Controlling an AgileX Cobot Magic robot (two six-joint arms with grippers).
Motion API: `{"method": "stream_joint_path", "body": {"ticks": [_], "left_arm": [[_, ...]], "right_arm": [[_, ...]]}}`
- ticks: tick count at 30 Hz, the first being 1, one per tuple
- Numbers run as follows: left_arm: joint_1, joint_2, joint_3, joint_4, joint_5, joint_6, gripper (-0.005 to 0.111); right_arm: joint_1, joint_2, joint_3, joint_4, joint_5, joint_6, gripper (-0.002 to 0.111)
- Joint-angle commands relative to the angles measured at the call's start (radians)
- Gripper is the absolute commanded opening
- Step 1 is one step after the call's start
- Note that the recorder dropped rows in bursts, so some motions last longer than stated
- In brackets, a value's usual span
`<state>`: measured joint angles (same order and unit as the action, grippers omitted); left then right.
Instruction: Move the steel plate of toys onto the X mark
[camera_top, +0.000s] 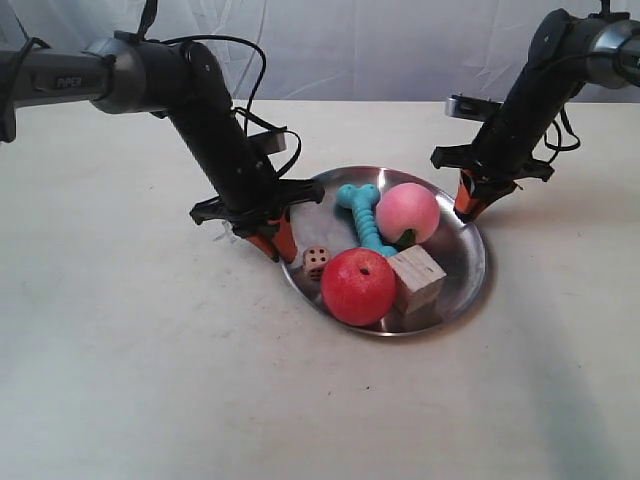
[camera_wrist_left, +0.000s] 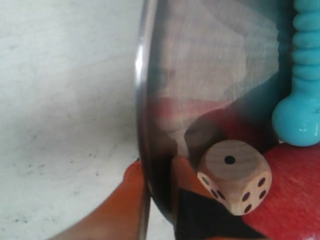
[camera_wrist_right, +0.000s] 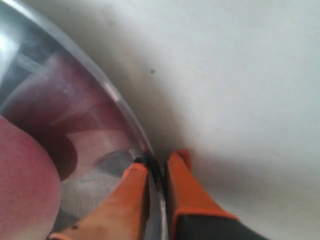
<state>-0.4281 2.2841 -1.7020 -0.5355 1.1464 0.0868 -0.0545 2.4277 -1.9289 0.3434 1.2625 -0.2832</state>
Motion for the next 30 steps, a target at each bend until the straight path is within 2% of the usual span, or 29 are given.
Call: {"method": "stream_joint_path", "body": {"ticks": [1, 2, 4, 8, 22, 30], "left_arm": [[-0.011, -0.001, 0.0, 0.077, 0.004, 0.003, 0.0], [-0.011, -0.001, 0.0, 0.077, 0.002, 0.001, 0.0], [-0.011, -0.001, 0.0, 0.077, 0.0, -0.001, 0.0], [-0.011, -0.001, 0.0, 0.081, -0.002, -0.021, 0.0], [-0.011, -0.001, 0.0, 0.079, -0.004, -0.036, 0.0], [-0.011, -0.001, 0.0, 0.079, -0.004, -0.036, 0.0]], "right_arm": [[-0.003, -0.01, 0.002, -0.027, -0.041, 0.025, 0.016], [-0.003, -0.01, 0.002, -0.026, -0.041, 0.026, 0.027], [-0.003, -0.01, 0.002, -0.032, -0.041, 0.031, 0.034], [-0.016, -0.01, 0.002, -0.115, -0.041, 0.098, 0.034], [-0.073, -0.041, 0.142, -0.088, -0.041, 0.099, 0.034], [-0.073, -0.07, 0.143, -0.092, -0.041, 0.099, 0.034]]}}
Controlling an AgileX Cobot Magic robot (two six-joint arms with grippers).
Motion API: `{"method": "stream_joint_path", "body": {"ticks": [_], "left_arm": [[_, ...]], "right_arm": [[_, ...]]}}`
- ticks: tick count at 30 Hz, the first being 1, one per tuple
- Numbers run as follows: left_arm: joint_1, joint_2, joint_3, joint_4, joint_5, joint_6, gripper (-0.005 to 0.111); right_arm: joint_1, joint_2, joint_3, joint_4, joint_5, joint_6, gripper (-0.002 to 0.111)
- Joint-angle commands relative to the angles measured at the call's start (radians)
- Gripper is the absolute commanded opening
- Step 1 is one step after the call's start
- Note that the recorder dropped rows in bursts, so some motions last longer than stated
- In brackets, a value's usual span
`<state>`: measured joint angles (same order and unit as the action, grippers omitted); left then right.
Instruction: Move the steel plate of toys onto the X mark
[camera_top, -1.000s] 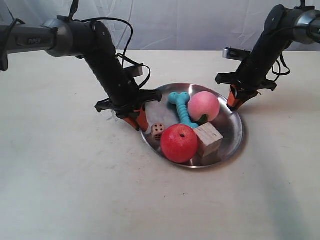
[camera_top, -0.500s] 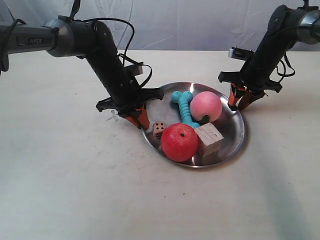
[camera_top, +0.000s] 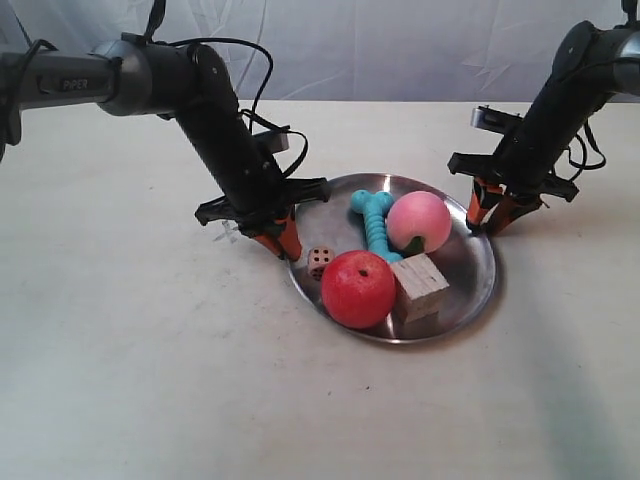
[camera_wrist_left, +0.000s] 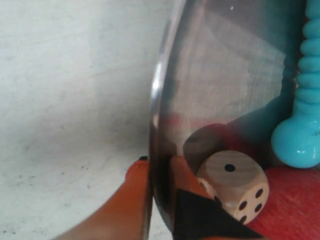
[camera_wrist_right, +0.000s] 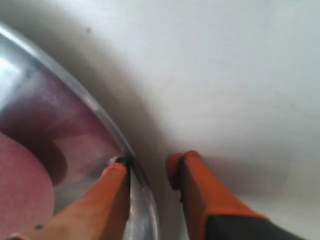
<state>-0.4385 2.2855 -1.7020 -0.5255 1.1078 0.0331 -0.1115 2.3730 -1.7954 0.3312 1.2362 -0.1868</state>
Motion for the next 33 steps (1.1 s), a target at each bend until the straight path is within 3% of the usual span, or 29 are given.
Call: {"method": "stream_joint_path", "body": {"ticks": [1, 5, 10, 16, 24, 33], "left_arm": [[-0.001, -0.002, 0.0, 0.069, 0.035, 0.017, 0.0], [-0.001, -0.002, 0.0, 0.067, 0.035, 0.017, 0.0], [-0.001, -0.002, 0.0, 0.07, 0.035, 0.017, 0.0], [-0.001, -0.002, 0.0, 0.068, 0.033, 0.017, 0.0], [-0.001, -0.002, 0.0, 0.064, 0.016, 0.019, 0.0], [-0.001, -0.002, 0.0, 0.059, 0.016, 0.021, 0.0]], "right_arm": [[-0.016, -0.02, 0.009, -0.089, -0.015, 0.003, 0.034], [-0.028, -0.041, 0.009, -0.099, -0.015, 0.003, 0.035], [-0.065, -0.049, 0.009, -0.079, -0.015, 0.003, 0.044], [-0.074, -0.053, 0.021, -0.064, -0.015, 0.003, 0.045], [-0.08, -0.138, 0.267, -0.041, -0.015, -0.021, 0.045], [-0.076, -0.2, 0.494, 0.162, -0.133, -0.144, 0.045]]}}
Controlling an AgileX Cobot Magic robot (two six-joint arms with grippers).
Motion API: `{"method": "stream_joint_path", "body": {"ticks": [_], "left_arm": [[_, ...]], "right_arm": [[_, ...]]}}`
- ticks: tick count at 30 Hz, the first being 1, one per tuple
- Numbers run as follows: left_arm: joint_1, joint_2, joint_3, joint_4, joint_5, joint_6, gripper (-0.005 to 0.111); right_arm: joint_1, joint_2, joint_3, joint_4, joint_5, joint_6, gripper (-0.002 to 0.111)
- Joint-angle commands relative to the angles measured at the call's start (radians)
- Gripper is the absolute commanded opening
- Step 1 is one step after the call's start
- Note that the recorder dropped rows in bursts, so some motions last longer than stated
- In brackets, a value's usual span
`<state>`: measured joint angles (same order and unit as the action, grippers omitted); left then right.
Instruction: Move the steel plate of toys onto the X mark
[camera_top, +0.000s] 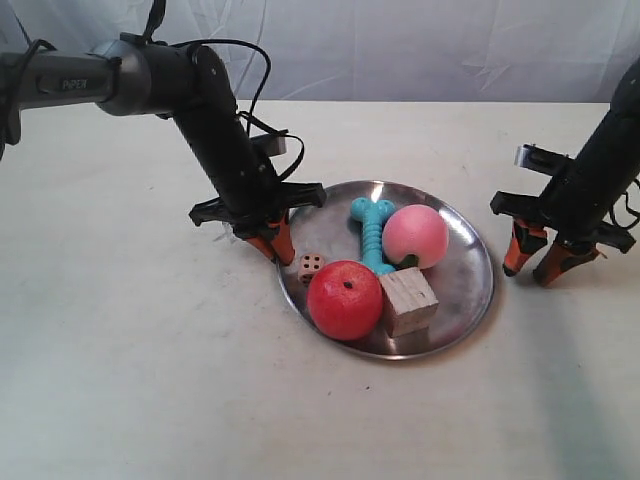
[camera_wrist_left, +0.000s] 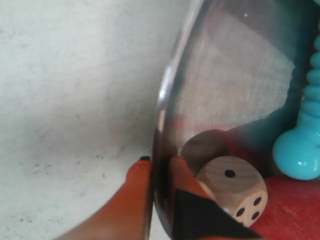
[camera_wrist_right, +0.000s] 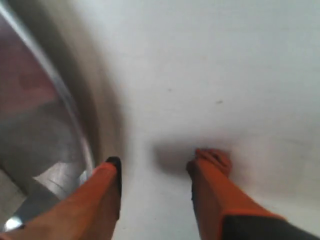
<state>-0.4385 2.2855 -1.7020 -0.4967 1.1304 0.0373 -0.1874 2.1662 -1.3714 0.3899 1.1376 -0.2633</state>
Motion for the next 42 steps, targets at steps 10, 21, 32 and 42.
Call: {"method": "stream_joint_path", "body": {"ticks": [10, 21, 32, 42], "left_arm": [[-0.001, -0.002, 0.0, 0.021, -0.004, 0.017, 0.0], [-0.003, -0.002, 0.0, 0.017, 0.035, 0.029, 0.0], [-0.003, -0.002, -0.01, 0.024, 0.091, 0.048, 0.0], [-0.003, -0.002, -0.092, 0.019, 0.091, 0.048, 0.0]], "right_arm": [[0.049, 0.007, 0.164, 0.171, -0.155, -0.094, 0.045], [0.108, 0.007, 0.164, 0.213, -0.181, -0.107, -0.001], [0.106, 0.007, 0.041, 0.218, 0.039, -0.127, -0.001], [0.106, 0.007, -0.132, 0.202, 0.083, -0.122, -0.001]]}}
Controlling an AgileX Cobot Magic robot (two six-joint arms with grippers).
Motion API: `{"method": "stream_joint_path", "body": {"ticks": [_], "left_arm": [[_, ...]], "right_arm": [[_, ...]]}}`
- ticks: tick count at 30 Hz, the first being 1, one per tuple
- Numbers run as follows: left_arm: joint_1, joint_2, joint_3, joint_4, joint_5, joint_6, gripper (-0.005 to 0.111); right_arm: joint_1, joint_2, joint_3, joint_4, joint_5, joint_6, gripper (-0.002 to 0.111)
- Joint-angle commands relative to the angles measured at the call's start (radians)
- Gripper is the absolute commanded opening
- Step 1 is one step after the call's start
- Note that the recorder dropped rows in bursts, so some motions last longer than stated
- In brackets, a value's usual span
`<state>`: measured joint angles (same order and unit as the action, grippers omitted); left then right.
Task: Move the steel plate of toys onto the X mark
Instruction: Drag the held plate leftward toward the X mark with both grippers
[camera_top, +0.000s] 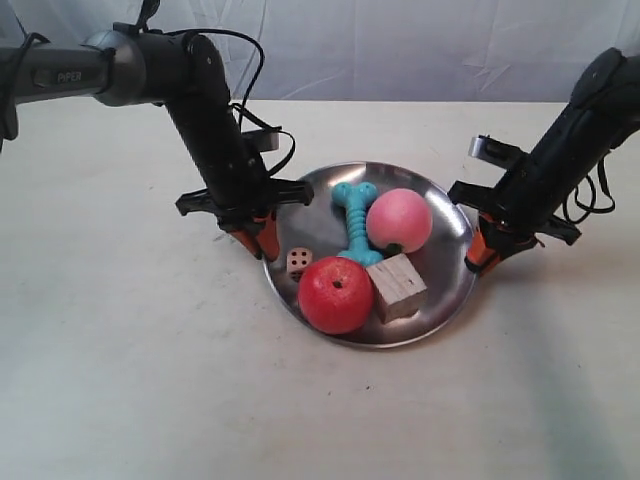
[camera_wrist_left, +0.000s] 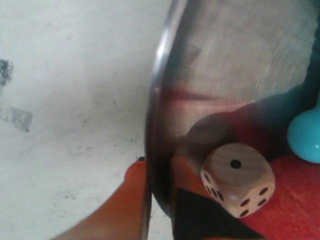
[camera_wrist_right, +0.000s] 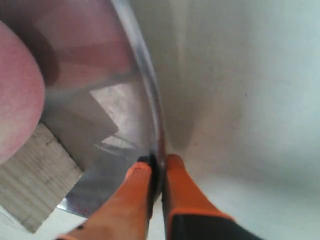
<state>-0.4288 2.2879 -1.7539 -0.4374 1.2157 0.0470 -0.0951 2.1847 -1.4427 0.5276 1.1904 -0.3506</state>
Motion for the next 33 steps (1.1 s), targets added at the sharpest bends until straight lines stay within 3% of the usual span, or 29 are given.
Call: {"method": "stream_joint_path", "body": {"ticks": [1, 33], "left_arm": [[-0.013, -0.005, -0.045, -0.04, 0.005, 0.038, 0.0], [-0.023, 0.029, 0.041, 0.003, 0.005, 0.057, 0.0]], "right_arm": [[0.014, -0.012, -0.07, 0.063, 0.031, -0.024, -0.001], [0.016, 0.053, -0.078, -0.062, 0.031, 0.125, -0.001]]}}
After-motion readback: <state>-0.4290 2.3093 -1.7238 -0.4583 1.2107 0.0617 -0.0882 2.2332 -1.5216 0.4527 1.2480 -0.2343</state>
